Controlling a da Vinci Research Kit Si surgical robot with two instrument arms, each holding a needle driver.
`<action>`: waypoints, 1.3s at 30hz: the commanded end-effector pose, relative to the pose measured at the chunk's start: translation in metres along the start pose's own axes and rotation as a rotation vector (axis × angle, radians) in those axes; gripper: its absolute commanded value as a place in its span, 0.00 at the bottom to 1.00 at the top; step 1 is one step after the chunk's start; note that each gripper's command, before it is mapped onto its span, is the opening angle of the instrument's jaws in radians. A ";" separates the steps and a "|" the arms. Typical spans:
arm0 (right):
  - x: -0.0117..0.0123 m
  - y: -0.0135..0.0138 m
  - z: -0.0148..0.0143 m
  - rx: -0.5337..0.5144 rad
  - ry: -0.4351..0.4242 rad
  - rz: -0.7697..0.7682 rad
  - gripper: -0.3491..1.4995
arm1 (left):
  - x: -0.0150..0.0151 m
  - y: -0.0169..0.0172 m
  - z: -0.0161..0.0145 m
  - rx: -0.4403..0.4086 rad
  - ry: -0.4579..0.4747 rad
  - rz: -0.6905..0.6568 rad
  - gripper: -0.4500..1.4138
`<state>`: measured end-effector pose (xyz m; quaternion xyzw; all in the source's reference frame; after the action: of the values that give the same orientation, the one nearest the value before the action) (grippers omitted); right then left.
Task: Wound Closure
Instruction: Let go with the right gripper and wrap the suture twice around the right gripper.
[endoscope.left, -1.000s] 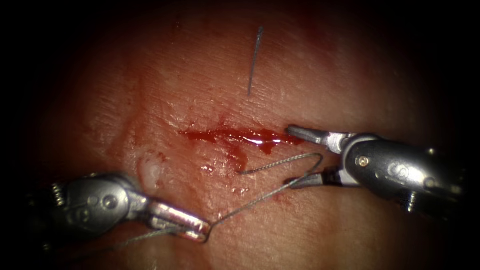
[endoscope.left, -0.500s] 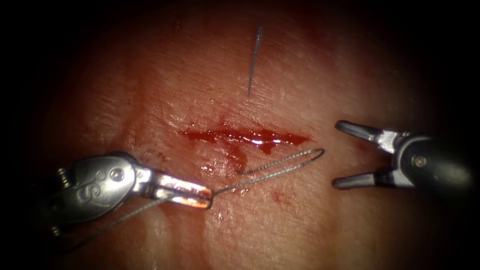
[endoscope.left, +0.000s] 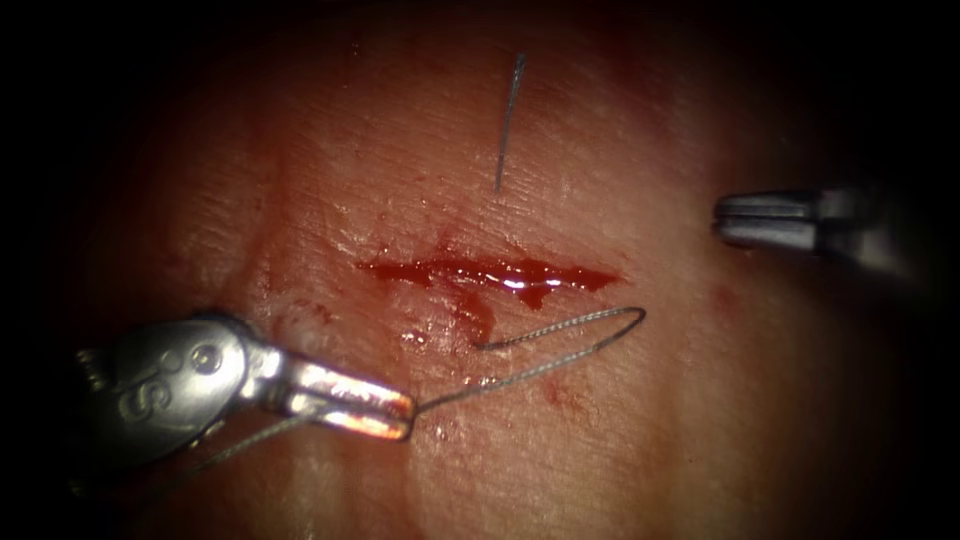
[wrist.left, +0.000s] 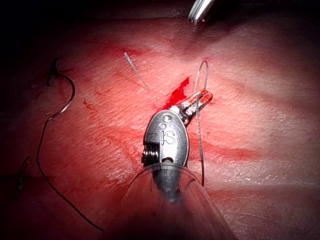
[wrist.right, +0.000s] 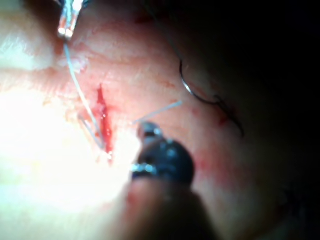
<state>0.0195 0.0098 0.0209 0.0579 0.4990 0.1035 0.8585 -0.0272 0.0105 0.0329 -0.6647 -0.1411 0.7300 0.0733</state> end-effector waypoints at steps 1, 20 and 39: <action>0.0009 0.0003 0.0024 0.011 0.021 -0.004 0.00 | -0.0003 -0.0007 0.0004 -0.003 -0.001 0.002 0.00; -0.0033 -0.0027 0.0145 0.152 0.059 -0.006 0.00 | -0.0005 -0.0057 0.0016 0.013 0.062 0.008 0.00; -0.0033 -0.0036 0.0145 0.190 0.140 -0.003 0.00 | -0.0097 -0.0106 0.0026 0.100 0.043 0.076 0.00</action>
<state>0.0303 0.0049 0.0298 0.1316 0.5661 0.0591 0.8116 -0.0294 0.0169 0.0455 -0.6798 -0.0762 0.7245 0.0842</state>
